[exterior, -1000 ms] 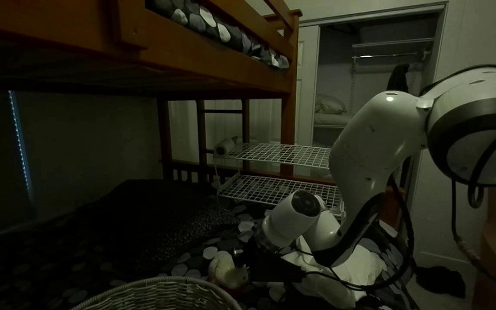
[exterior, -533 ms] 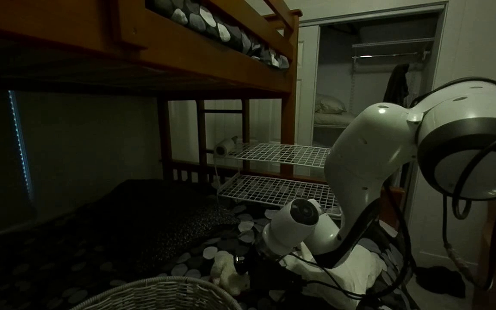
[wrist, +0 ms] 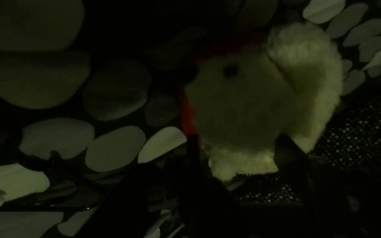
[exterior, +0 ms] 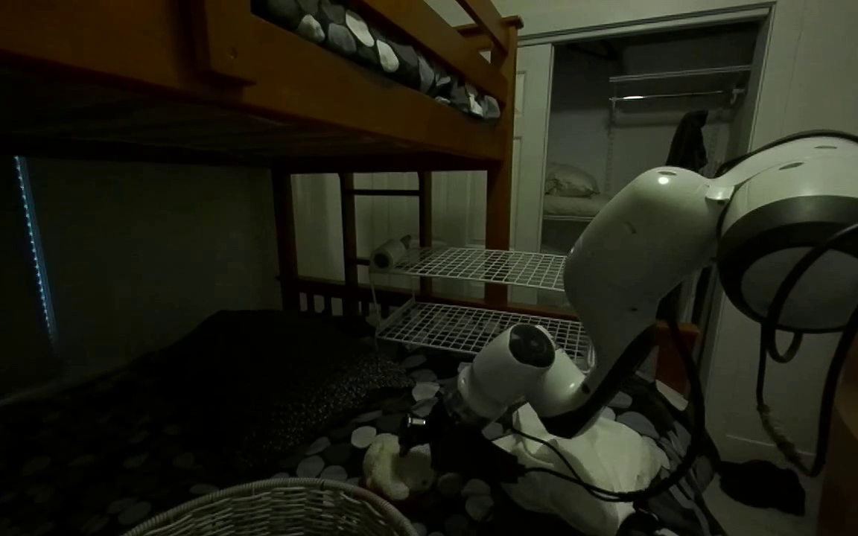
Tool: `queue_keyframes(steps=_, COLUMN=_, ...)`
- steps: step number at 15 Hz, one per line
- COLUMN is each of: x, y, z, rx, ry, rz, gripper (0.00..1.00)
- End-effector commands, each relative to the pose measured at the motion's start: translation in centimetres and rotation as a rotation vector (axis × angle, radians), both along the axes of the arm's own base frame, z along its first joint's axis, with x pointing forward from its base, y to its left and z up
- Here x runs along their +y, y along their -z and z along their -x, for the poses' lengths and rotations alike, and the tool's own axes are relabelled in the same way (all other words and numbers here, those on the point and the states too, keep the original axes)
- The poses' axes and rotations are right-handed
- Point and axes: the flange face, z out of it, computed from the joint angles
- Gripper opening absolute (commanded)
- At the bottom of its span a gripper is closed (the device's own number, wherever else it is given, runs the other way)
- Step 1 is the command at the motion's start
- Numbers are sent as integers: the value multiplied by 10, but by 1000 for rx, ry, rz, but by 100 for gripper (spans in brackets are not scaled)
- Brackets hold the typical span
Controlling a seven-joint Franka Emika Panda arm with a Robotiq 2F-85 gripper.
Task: Pick up the white teddy and put it in the red bowl on the bed
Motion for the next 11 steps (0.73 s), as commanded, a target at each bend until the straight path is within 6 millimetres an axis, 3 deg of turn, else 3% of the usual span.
queue_keyframes(steps=1, x=-5, y=-34, z=2, rx=3, ry=-48, rz=-49, gripper=94)
queue_keyframes(steps=3, x=-8, y=-58, z=7, rx=-9, ry=-99, rz=-60, gripper=100)
queue_keyframes(steps=5, x=-18, y=-74, z=12, rx=-22, ry=-149, rz=-49, gripper=100)
queue_keyframes(steps=8, x=-49, y=-81, z=20, rx=-71, ry=-250, rz=89, gripper=100)
queue_keyframes(steps=10, x=-61, y=-112, z=4, rx=-180, ry=-306, rz=123, gripper=99)
queue_keyframes(steps=11, x=-51, y=-89, z=2, rx=-122, ry=-260, rz=93, gripper=100)
